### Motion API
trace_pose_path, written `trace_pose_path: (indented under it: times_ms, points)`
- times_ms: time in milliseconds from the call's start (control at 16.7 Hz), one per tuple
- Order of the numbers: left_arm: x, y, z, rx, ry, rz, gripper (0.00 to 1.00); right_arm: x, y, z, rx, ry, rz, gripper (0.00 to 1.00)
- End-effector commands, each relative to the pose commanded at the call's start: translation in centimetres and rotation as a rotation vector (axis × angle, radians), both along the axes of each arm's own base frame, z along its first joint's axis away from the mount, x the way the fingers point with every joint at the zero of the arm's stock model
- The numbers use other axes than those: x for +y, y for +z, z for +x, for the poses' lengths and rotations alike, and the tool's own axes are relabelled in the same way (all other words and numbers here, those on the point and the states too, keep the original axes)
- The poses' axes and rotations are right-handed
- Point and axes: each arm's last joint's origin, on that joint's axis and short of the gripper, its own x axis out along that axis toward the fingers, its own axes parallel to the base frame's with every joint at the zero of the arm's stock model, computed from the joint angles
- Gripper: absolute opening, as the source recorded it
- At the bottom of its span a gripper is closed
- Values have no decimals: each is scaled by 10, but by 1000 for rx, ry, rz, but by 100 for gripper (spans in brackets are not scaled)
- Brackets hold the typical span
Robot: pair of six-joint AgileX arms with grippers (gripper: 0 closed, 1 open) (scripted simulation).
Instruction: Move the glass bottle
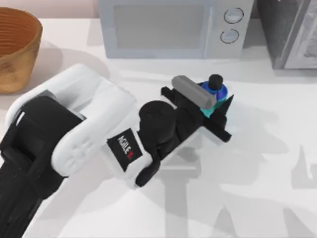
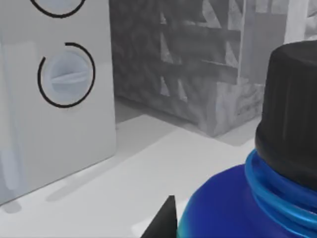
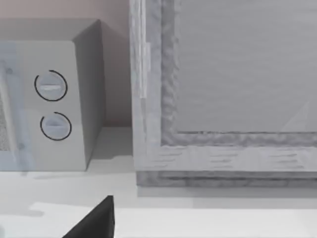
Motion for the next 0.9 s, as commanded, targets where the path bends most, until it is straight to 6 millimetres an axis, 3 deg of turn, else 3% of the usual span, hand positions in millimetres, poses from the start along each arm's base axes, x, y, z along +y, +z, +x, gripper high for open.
trace_pose_path:
  times_ms: [120, 300, 480, 600, 720, 900]
  points:
    - [39, 2, 12, -1, 3, 2, 0, 0, 0, 0, 0, 0, 0, 100]
    - [125, 6, 25, 5, 15, 9, 0, 0, 0, 0, 0, 0, 0, 100]
    - [216, 13, 13, 16, 28, 12, 0, 0, 0, 0, 0, 0, 0, 100]
    - [264, 19, -6, 20, 33, 11, 0, 0, 0, 0, 0, 0, 0, 100]
    - [295, 26, -27, 19, 33, 9, 0, 0, 0, 0, 0, 0, 0, 100]
    - [315, 33, -47, 12, 32, 8, 0, 0, 0, 0, 0, 0, 0, 100]
